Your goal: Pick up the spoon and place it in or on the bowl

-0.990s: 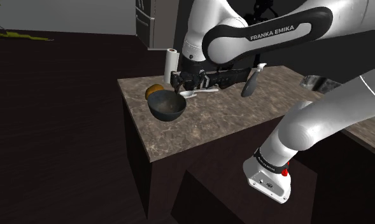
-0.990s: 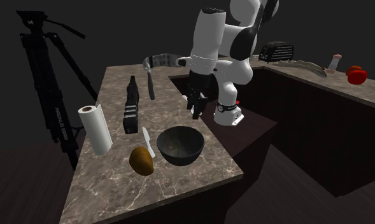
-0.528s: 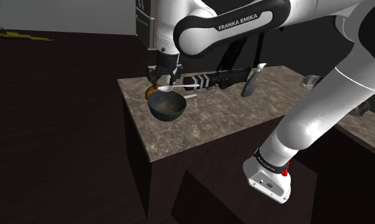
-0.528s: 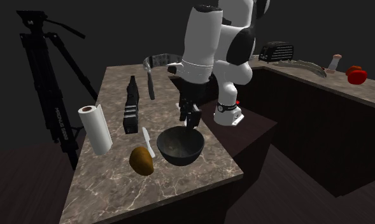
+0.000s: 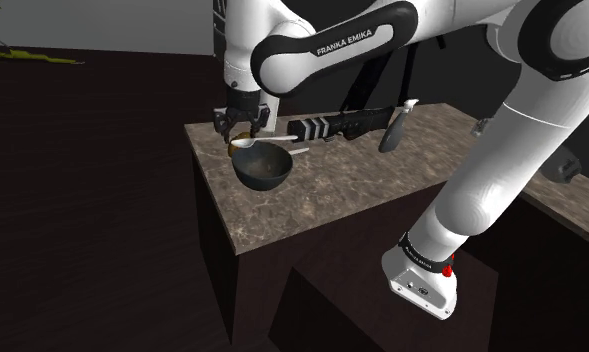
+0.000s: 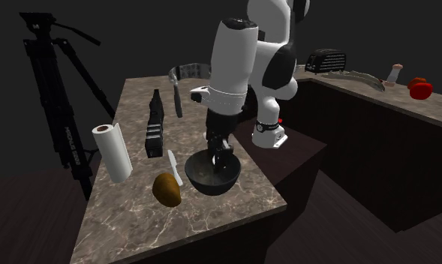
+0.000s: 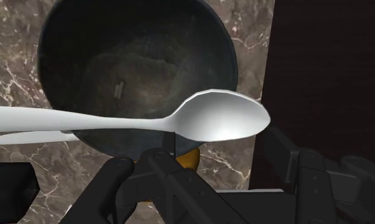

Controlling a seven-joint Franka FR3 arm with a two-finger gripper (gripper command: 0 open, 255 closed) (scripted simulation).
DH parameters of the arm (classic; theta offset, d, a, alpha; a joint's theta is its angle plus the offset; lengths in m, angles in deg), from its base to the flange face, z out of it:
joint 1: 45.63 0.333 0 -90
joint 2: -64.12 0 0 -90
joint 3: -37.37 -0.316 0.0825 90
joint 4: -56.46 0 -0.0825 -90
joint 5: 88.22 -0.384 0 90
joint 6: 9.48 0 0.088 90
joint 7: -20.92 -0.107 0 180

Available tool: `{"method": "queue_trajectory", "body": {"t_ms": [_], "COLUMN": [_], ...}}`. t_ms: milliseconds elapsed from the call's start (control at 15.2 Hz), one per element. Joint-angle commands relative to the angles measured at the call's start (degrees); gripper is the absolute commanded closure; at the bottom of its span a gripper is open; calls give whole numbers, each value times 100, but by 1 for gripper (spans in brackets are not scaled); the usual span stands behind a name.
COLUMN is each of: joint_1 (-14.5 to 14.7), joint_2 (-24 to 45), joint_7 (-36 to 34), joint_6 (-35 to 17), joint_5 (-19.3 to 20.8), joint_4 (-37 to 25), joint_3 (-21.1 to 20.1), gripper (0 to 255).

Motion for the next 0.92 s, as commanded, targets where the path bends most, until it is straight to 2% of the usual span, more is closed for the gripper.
{"method": "queue_trajectory", "body": {"t_ms": [0, 528, 858], "joint_1": [2, 32, 32], "joint_2": [65, 396, 396], "joint_7": [-56, -322, -322], "joint_6": [-158, -693, -693], "joint_5": [61, 368, 368], "joint_4": [105, 383, 383], "joint_3": [5, 40, 40], "gripper": [255, 255, 255]}}
